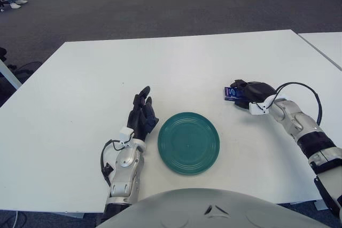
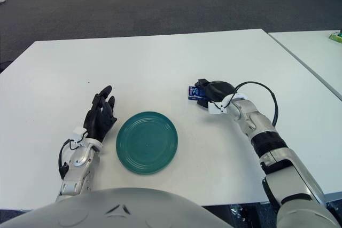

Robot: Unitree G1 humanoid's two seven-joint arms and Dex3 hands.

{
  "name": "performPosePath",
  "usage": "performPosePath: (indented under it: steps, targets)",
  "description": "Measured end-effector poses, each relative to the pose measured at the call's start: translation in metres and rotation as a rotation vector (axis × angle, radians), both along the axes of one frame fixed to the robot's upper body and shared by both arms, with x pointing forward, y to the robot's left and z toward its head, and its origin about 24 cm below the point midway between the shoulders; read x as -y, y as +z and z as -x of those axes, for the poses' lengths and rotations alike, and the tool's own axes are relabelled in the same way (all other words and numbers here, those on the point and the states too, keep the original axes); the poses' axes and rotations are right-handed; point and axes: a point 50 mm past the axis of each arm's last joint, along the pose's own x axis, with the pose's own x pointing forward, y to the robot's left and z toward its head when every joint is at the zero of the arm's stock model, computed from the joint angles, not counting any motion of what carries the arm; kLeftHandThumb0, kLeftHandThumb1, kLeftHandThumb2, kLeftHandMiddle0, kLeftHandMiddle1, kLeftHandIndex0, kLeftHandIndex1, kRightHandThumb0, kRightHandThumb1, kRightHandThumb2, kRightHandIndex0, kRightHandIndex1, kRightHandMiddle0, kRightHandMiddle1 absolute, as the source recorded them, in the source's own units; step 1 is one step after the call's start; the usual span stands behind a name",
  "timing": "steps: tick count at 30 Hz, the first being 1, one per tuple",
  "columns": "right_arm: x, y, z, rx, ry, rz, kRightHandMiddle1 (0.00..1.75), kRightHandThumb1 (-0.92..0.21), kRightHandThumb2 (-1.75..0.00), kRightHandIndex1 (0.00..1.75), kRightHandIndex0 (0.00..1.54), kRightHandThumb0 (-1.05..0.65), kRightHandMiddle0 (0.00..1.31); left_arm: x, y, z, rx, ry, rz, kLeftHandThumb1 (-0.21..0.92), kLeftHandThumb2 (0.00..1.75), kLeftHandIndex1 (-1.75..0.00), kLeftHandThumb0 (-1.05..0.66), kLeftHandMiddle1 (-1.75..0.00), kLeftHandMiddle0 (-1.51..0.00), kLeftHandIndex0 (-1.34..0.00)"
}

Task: Put the gum into the plate.

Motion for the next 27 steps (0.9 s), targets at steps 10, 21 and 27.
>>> performPosePath:
  steps: [10,21,27]
  targets:
    - [-0.002,-0.004,-0.005,0.117,-0.022,-0.067,1.74,-0.92,-0.7,1.73,0.71,-0.72,0.54,0.0,0.007,-0.001,0.016,0.011,0.012,0.92,0.85,-0.66,-0.92,0.0,-0.26,0.0]
    - [-0.004,-0.014,-0.002,0.251,-0.006,-0.105,1.75,-0.92,-0.76,1.75,0.9,-0.63,0.67,0.0,0.011,-0.002,0.019,0.006,0.027,0.92,0.86,-0.64,-0.91,0.0,-0.25,0.0]
    - [-0.007,-0.017,-0.003,0.317,0.012,-0.091,1.75,-0.92,-0.76,1.75,0.97,-0.6,0.72,0.0,0.011,-0.002,0.007,0.014,0.025,0.92,0.87,-0.62,-0.9,0.0,-0.24,0.0]
